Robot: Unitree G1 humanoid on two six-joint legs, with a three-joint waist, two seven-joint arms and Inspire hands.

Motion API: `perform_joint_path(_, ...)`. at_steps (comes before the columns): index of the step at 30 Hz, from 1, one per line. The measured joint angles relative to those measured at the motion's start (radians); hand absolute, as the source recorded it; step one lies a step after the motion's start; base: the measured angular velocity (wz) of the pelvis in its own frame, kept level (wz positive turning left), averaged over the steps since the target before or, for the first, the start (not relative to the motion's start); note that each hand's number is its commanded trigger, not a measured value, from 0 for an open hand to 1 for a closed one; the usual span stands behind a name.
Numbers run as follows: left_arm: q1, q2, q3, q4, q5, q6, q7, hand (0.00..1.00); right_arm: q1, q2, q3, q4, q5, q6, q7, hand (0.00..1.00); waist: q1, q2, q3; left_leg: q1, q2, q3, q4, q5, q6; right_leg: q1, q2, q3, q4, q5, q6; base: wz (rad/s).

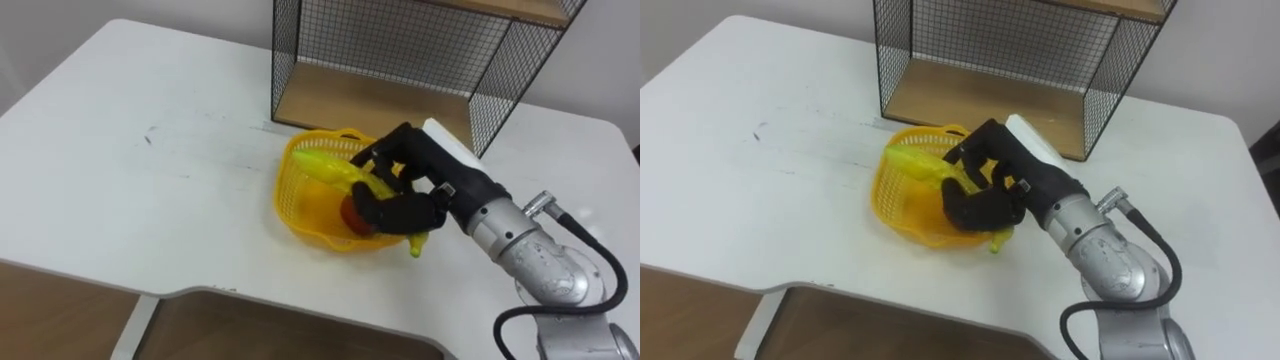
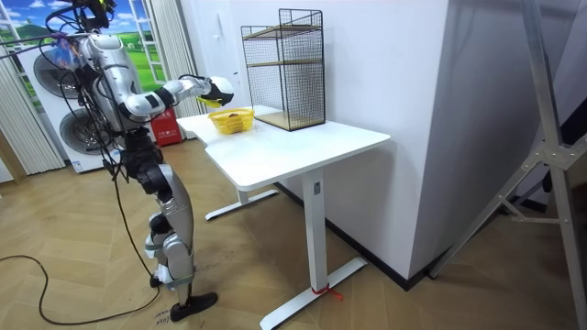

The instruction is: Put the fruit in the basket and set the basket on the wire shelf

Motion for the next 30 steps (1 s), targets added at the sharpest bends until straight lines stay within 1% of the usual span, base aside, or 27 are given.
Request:
perform_joint_path(6, 0.000, -0.008, 0.001, -0.010, 0.035, 0.016, -0.001, 0.00, -0.021, 0.004, 0.000, 0.001, 0.010, 0.000, -0.024, 1.00, 0.001, -0.001, 0.0009, -0.002, -0.001, -0.002, 0.005, 0.000, 0.000, 0.001, -0.001, -0.003, 0.000, 0.000, 0.000, 0.00)
perform_joint_path(10, -0.008, -0.007, 0.002, -0.011, 0.067, 0.016, -0.001, 0.00, -0.048, 0.003, -0.002, 0.039, 0.010, 0.000, -0.056, 1.00, 0.002, -0.011, 0.0072, -0.002, -0.001, -0.004, 0.010, 0.000, 0.000, 0.005, -0.002, -0.007, 0.000, 0.000, 0.000, 0.00)
perform_joint_path(11, -0.007, -0.007, 0.002, -0.011, 0.076, 0.017, -0.003, 0.00, -0.052, 0.003, -0.003, 0.043, 0.010, 0.000, -0.057, 1.00, 0.002, -0.013, 0.0077, -0.002, -0.001, -0.004, 0.010, 0.000, 0.000, 0.005, -0.001, -0.007, 0.000, 0.000, 0.000, 0.00)
perform_joint_path(12, -0.006, -0.007, 0.002, -0.011, 0.078, 0.017, -0.004, 0.00, -0.053, 0.003, -0.004, 0.043, 0.010, 0.000, -0.058, 0.97, 0.002, -0.013, 0.0075, -0.002, -0.001, -0.005, 0.010, 0.000, 0.000, 0.005, -0.001, -0.007, 0.000, 0.000, 0.000, 0.00)
perform_joint_path(13, -0.005, -0.007, 0.002, -0.011, 0.081, 0.019, -0.007, 0.00, -0.056, 0.002, -0.004, 0.043, 0.010, 0.000, -0.065, 0.46, 0.002, -0.013, 0.0075, -0.003, -0.001, -0.006, 0.011, 0.000, 0.000, 0.006, -0.002, -0.008, 0.000, 0.000, 0.000, 0.03)
perform_joint_path(14, -0.005, -0.007, 0.005, -0.011, 0.086, 0.020, -0.013, 0.00, -0.060, 0.002, -0.006, 0.044, 0.009, 0.000, -0.072, 0.03, 0.000, -0.013, 0.0075, -0.004, -0.001, -0.007, 0.011, 0.000, 0.000, 0.006, -0.002, -0.009, 0.000, 0.000, 0.000, 0.04)
perform_joint_path(15, -0.005, -0.007, 0.007, -0.011, 0.087, 0.021, -0.018, 0.00, -0.062, 0.002, -0.007, 0.045, 0.008, 0.000, -0.078, 0.00, 0.000, -0.013, 0.0075, -0.004, -0.001, -0.008, 0.011, 0.000, 0.000, 0.006, -0.002, -0.010, 0.000, 0.000, 0.000, 0.03)
perform_joint_path(20, -0.002, -0.007, 0.009, -0.011, 0.105, 0.035, -0.033, 0.00, -0.071, 0.001, -0.008, 0.046, 0.017, 0.000, -0.110, 0.00, 0.002, -0.013, 0.0072, -0.005, -0.002, -0.011, 0.010, 0.000, 0.000, 0.006, -0.002, -0.012, 0.001, 0.000, 0.000, 0.00)
perform_joint_path(25, -0.002, -0.007, 0.010, -0.011, 0.105, 0.040, -0.042, 0.00, -0.099, 0.000, -0.009, 0.086, 0.026, 0.001, -0.144, 0.00, 0.001, -0.013, 0.0069, -0.005, -0.002, -0.011, 0.011, 0.000, 0.000, 0.006, -0.002, -0.012, 0.000, 0.000, 0.000, 0.00)
perform_joint_path(30, -0.002, -0.007, 0.010, -0.011, 0.105, 0.045, -0.045, 0.00, -0.100, -0.003, -0.009, 0.096, 0.026, 0.000, -0.165, 0.00, -0.001, -0.013, 0.0053, -0.005, -0.002, -0.014, 0.012, 0.000, 0.000, 0.008, -0.002, -0.012, 0.000, 0.000, 0.000, 0.01)
